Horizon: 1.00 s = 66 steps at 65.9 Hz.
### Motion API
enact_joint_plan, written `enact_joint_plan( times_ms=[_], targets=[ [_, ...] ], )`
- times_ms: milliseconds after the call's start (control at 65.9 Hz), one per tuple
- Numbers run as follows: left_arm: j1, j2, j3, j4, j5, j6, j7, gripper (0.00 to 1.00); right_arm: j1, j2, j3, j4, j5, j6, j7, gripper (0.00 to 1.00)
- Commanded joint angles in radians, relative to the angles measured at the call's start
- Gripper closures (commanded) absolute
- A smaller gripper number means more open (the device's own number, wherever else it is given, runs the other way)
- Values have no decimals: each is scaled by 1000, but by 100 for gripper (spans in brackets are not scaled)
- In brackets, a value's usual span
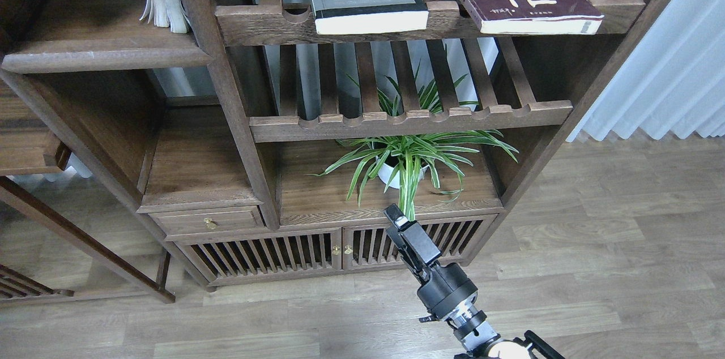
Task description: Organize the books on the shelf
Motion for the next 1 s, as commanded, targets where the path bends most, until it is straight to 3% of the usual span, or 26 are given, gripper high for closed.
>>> enact_joint_plan(
  times_ms=[0,289,516,729,987],
  targets=[
    [3,-1,-26,5,48,0,-2,94,0,0,-1,11,2,0,0,0],
    [-35,-67,-18,43,139,0,-10,94,106,0,23,42,104,0,2,0],
    [-97,-78,8,94,182,0,-88,94,146,0,43,95,144,0,2,0],
    [-74,-59,0,125,186,0,-173,94,146,0,46,158,144,0,2,0],
    [-65,-121,14,197,179,0,-211,92,160,0,103,204,176,0,18,0]
  ],
)
